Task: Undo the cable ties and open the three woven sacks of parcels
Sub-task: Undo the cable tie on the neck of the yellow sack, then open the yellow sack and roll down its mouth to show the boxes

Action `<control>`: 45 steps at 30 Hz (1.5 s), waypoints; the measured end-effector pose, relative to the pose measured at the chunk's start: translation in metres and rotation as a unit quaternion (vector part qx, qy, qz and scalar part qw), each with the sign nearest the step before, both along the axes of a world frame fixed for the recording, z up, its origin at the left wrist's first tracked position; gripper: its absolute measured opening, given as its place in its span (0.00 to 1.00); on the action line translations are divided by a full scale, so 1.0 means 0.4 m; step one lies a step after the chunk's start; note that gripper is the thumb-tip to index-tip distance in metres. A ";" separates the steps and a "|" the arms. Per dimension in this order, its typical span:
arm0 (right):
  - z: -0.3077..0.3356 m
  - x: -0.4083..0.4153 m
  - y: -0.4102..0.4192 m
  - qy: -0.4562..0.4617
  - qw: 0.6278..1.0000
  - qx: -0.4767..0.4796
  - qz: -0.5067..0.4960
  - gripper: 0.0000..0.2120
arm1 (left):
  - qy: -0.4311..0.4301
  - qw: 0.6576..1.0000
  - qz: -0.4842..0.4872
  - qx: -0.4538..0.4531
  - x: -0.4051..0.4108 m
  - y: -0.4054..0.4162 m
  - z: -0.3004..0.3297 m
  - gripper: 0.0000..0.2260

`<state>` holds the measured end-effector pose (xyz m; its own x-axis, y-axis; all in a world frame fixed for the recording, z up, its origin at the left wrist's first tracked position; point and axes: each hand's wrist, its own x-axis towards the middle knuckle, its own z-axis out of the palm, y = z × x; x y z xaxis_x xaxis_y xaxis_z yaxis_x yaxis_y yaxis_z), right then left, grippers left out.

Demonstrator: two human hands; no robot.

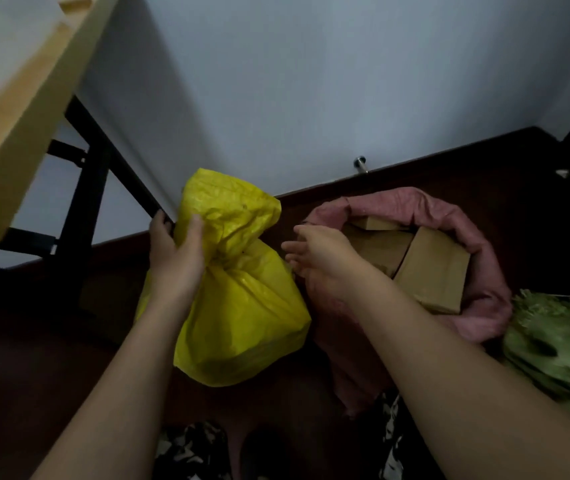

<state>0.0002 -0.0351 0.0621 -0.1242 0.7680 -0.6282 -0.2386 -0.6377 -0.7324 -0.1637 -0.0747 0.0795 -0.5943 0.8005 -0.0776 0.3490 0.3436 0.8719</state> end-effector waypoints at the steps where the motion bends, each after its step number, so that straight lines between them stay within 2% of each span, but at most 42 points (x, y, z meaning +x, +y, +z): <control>1: 0.003 -0.002 0.005 0.018 1.000 -0.018 0.013 0.09 | -0.035 0.999 0.012 0.005 -0.005 0.011 -0.002 0.29; 2: 0.005 -0.004 0.012 0.028 0.999 -0.027 0.028 0.07 | -0.060 0.998 0.021 0.007 -0.010 0.021 0.000 0.30; 4: 0.013 -0.010 0.023 0.034 0.998 -0.033 0.052 0.09 | -0.073 0.997 0.029 0.007 -0.017 0.040 0.004 0.31; 6: 0.015 -0.018 0.034 0.052 0.996 -0.039 0.062 0.14 | -0.059 0.997 0.040 -0.001 -0.022 0.052 0.005 0.25; 8: 0.007 -0.024 0.040 0.072 0.994 -0.049 0.060 0.25 | -0.052 0.998 0.037 -0.024 -0.022 0.051 0.005 0.19; 10: 0.003 -0.027 0.049 0.087 0.993 -0.057 0.055 0.29 | -0.097 0.994 0.015 -0.050 -0.027 0.041 0.010 0.12; 13: 0.004 -0.020 0.055 0.097 0.993 -0.054 0.050 0.23 | -0.122 0.986 -0.063 -0.095 -0.036 0.023 0.002 0.03; 16: -0.006 -0.023 0.057 0.066 0.995 -0.022 0.077 0.11 | -0.100 0.963 -0.177 -0.180 -0.041 0.001 -0.009 0.23; 17: -0.013 -0.026 0.059 0.044 0.995 -0.007 0.088 0.09 | -0.114 0.954 -0.192 -0.202 -0.041 -0.003 -0.013 0.23; 19: -0.023 -0.028 0.064 0.006 0.995 0.015 0.098 0.07 | -0.187 0.936 -0.199 -0.222 -0.039 -0.007 -0.007 0.13; 20: -0.026 -0.029 0.068 -0.004 0.995 0.024 0.101 0.09 | -0.230 0.926 -0.195 -0.228 -0.039 -0.006 -0.001 0.10; 21: -0.030 -0.028 0.072 -0.009 0.994 0.031 0.107 0.13 | -0.264 0.917 -0.194 -0.230 -0.040 -0.003 0.001 0.13; 23: -0.036 -0.029 0.075 -0.014 0.991 0.040 0.130 0.24 | -0.306 0.906 -0.181 -0.230 -0.040 0.003 -0.006 0.27; 25: -0.032 -0.032 0.070 -0.019 0.985 0.047 0.163 0.33 | -0.326 0.909 -0.150 -0.214 -0.026 0.006 -0.009 0.29; 27: -0.024 -0.034 0.065 -0.019 0.981 0.066 0.181 0.34 | -0.353 0.911 -0.111 -0.183 -0.015 0.008 -0.009 0.20; 29: -0.006 -0.032 0.060 -0.011 0.978 0.080 0.193 0.28 | -0.365 0.914 -0.077 -0.159 -0.017 0.009 -0.001 0.09; 32: 0.020 -0.027 0.050 0.009 0.963 0.096 0.250 0.18 | -0.386 0.912 -0.053 -0.127 -0.039 0.005 0.021 0.12; 34: 0.029 -0.027 0.040 -0.011 0.957 0.118 0.263 0.07 | -0.393 0.913 -0.001 -0.106 -0.065 -0.006 0.033 0.14; 35: 0.031 -0.027 0.033 -0.032 0.958 0.129 0.252 0.02 | -0.394 0.914 0.026 -0.096 -0.078 -0.014 0.040 0.15; 36: 0.030 -0.024 0.030 -0.061 0.959 0.139 0.238 0.03 | -0.394 0.914 0.050 -0.085 -0.089 -0.023 0.048 0.16; 38: 0.024 -0.009 0.037 -0.149 0.952 0.160 0.213 0.06 | -0.386 0.918 0.086 -0.043 -0.109 -0.041 0.057 0.13; 39: 0.026 0.000 0.043 -0.210 0.940 0.171 0.208 0.06 | -0.379 0.920 0.102 -0.012 -0.120 -0.051 0.061 0.14; 41: 0.034 0.019 0.055 -0.341 0.907 0.178 0.170 0.12 | -0.347 0.925 0.142 0.057 -0.144 -0.066 0.076 0.16; 42: 0.038 0.029 0.060 -0.370 0.902 0.177 0.132 0.14 | -0.325 0.930 0.152 0.080 -0.160 -0.070 0.078 0.14; 44: 0.048 0.045 0.064 -0.314 0.929 0.185 0.068 0.05 | -0.310 0.934 0.150 0.092 -0.175 -0.074 0.082 0.12; 45: 0.050 0.047 0.064 -0.253 0.951 0.172 0.041 0.09 | -0.316 0.936 0.137 0.073 -0.175 -0.076 0.082 0.19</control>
<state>0.0189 -0.0095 0.0820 0.0597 0.9395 -0.3374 0.2395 -0.3416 -0.9088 -0.2336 -0.1053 0.1122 -0.6512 0.6543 -0.3844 -0.3351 0.2065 0.9193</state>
